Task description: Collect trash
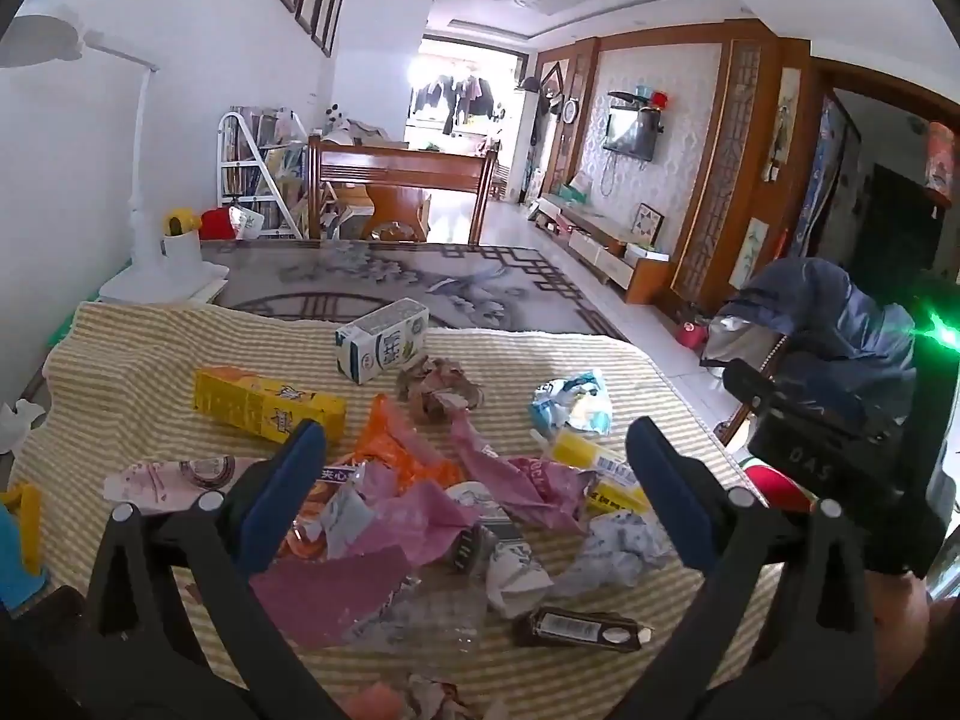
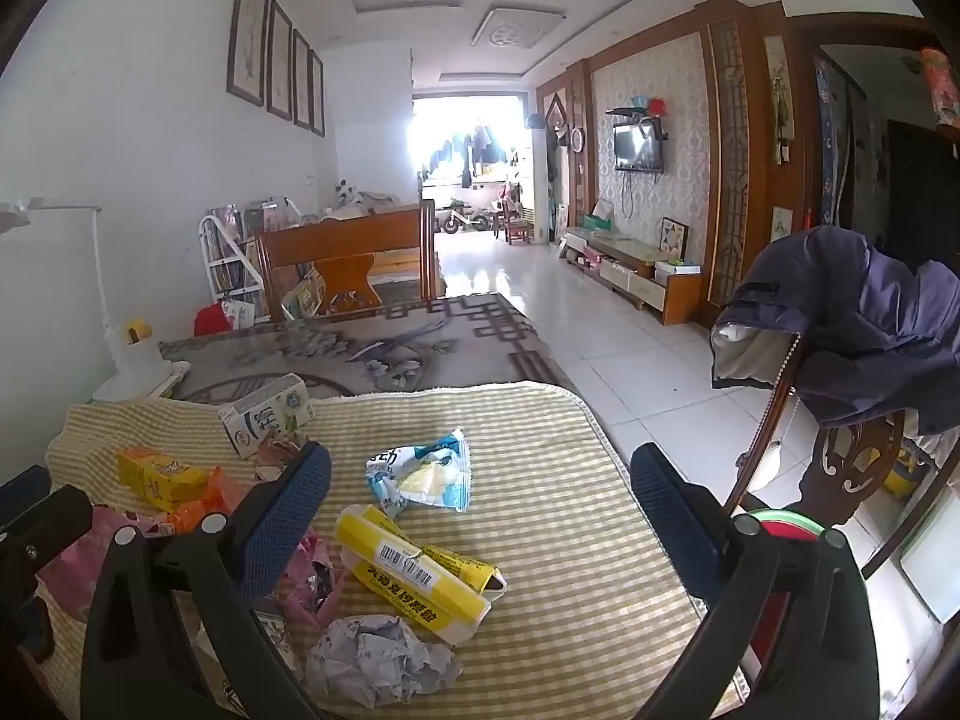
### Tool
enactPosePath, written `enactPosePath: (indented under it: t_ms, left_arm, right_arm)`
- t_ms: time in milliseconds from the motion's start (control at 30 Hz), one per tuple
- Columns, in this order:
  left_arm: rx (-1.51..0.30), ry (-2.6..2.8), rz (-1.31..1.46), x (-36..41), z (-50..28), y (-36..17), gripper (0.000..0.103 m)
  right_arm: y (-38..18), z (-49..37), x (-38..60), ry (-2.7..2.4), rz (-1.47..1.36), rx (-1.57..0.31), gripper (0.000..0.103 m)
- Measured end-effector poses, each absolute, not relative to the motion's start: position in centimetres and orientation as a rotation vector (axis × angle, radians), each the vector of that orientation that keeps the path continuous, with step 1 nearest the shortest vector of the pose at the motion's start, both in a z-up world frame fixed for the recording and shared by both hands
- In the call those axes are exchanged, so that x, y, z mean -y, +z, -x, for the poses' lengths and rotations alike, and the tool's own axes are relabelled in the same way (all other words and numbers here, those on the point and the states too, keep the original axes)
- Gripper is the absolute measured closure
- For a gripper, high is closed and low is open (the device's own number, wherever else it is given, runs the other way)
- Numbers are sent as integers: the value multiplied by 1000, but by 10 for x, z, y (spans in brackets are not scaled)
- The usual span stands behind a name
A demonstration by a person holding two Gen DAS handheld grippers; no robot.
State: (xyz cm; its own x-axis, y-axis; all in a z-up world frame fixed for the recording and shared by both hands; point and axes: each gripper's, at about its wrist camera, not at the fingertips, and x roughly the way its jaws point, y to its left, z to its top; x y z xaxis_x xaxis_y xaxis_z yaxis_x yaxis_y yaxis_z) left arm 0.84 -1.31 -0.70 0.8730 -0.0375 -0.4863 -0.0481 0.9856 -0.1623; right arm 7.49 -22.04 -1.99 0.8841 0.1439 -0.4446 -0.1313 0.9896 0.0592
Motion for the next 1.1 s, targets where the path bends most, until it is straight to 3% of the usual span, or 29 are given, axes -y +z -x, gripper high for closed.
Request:
enactPosePath:
  t_ms: [1100]
  left_arm:
    - [-535,-18,185,17,-9,-13,5]
  right_arm:
    - [-23,-76,219,149,-16,-470,7]
